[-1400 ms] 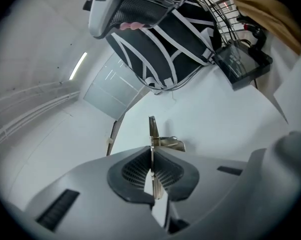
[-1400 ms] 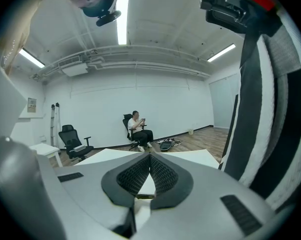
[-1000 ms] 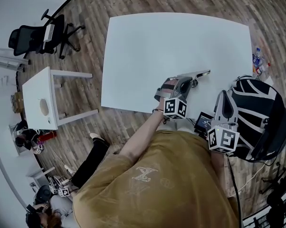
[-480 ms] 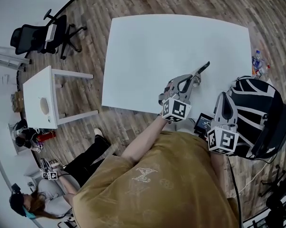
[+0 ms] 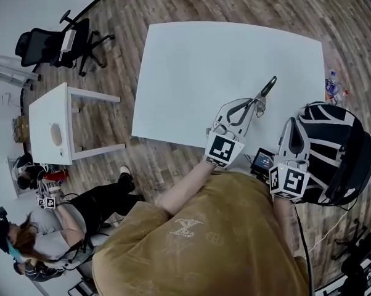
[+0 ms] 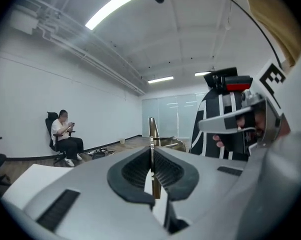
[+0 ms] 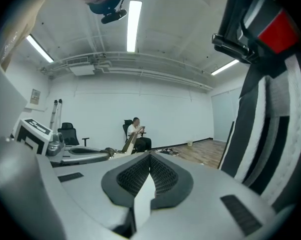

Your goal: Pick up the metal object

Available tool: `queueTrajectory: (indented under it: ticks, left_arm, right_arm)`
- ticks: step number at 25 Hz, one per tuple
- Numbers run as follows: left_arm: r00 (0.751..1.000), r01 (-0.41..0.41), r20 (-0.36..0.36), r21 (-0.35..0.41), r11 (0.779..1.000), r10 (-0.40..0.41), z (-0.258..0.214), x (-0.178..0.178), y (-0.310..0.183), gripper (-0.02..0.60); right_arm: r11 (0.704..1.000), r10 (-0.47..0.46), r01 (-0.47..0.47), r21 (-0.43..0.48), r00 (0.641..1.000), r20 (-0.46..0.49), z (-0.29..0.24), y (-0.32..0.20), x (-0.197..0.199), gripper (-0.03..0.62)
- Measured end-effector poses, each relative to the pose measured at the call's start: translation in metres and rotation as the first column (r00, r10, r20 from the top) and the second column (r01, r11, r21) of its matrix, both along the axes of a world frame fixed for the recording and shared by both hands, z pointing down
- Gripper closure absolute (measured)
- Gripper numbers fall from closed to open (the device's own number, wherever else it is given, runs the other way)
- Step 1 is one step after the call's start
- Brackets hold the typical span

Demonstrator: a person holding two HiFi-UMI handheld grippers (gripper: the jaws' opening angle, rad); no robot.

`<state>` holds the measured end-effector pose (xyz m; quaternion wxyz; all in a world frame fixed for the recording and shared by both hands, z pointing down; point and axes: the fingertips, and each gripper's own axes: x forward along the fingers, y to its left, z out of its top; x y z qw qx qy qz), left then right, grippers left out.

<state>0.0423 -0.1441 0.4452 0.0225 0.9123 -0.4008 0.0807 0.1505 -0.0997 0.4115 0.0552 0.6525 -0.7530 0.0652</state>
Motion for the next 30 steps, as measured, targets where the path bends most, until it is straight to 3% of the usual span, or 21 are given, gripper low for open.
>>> queueTrajectory:
  ticks: [8, 19, 30]
  left_arm:
    - [0.989, 0.019, -0.147, 0.019, 1.0, -0.016, -0.032, -0.012, 0.004, 0.572]
    - [0.991, -0.004, -0.13, 0.039, 0.999, 0.009, -0.042, -0.011, 0.007, 0.572]
    - [0.988, 0.022, -0.154, 0.035, 0.999, -0.016, -0.044, -0.017, 0.005, 0.572]
  right_arm:
    - [1.0, -0.015, 0.015, 0.02, 1.0, -0.012, -0.005, 0.002, -0.005, 0.586]
    - [0.999, -0.022, 0.023, 0.036, 1.0, -0.009, -0.011, -0.002, -0.004, 0.586]
    - [0.999, -0.037, 0.038, 0.039, 0.999, -0.026, -0.01, -0.007, -0.009, 0.586]
